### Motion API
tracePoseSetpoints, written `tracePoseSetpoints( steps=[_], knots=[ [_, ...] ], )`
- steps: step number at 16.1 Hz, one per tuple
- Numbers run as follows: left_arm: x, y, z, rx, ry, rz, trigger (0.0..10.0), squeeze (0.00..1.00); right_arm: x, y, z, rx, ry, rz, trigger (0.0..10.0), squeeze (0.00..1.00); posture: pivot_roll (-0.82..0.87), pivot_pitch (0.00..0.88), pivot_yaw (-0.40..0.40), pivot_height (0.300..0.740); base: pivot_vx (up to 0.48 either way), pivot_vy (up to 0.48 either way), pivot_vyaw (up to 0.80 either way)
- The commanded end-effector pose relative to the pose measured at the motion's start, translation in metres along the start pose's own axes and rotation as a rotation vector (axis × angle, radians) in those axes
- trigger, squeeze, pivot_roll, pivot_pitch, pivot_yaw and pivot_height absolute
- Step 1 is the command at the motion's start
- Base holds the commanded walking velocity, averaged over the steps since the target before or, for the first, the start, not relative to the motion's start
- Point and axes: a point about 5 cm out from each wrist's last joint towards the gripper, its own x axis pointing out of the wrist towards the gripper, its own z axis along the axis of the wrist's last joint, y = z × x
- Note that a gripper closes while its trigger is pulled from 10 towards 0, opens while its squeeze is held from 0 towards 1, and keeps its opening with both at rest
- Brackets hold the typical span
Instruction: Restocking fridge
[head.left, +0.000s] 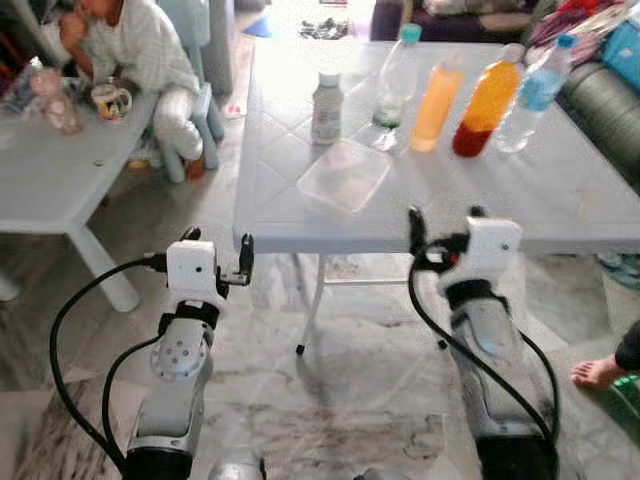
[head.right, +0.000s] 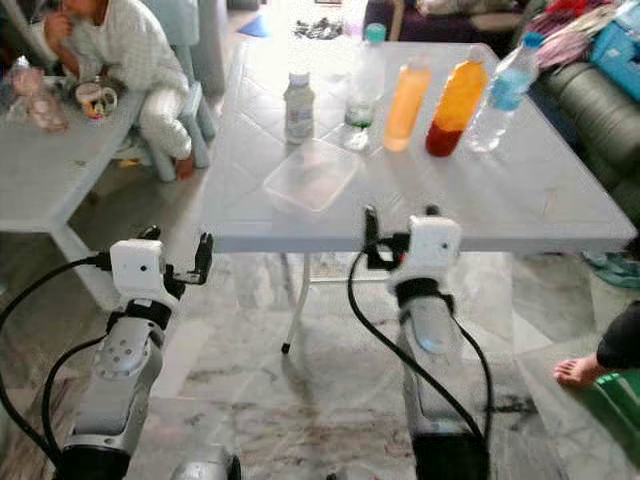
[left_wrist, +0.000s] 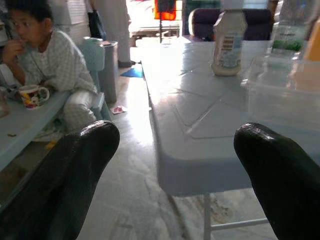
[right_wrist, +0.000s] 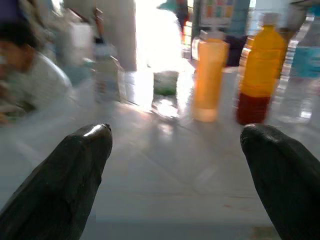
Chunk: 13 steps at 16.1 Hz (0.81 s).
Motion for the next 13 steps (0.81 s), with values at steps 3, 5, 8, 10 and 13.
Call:
tracePoseSetpoints(
  steps=[3,5,8,10,13],
  knots=[
    [0.002,-0.005,0.000,0.010,0.006,-0.011,10.0,0.00,0.034,0.006,0.006,0.063,0.016,0.094,10.0,0.00,0.13,0.095,-0.027,0.740,0.000,0.000,0.00],
    [0.000,-0.005,0.000,0.011,0.009,-0.013,10.0,0.00,0.060,0.010,0.013,0.093,0.041,0.155,10.0,0.00,0.14,0.095,-0.035,0.740,0.000,0.000,0.00],
    [-0.002,-0.005,-0.001,0.009,0.021,-0.009,10.0,0.00,0.078,0.018,0.016,0.038,0.045,0.197,10.0,0.00,0.16,0.103,-0.042,0.740,0.000,0.000,0.00],
    [-0.003,-0.006,-0.003,0.008,0.029,-0.015,10.0,0.00,0.084,0.016,0.014,0.070,0.071,0.194,10.0,0.00,0.16,0.106,-0.039,0.740,0.000,0.000,0.00],
    [-0.003,-0.008,-0.005,0.012,0.045,-0.035,10.0,0.00,0.094,0.021,0.009,0.085,0.137,0.334,10.0,0.00,0.16,0.112,-0.035,0.740,0.000,0.000,0.00]
  ],
)
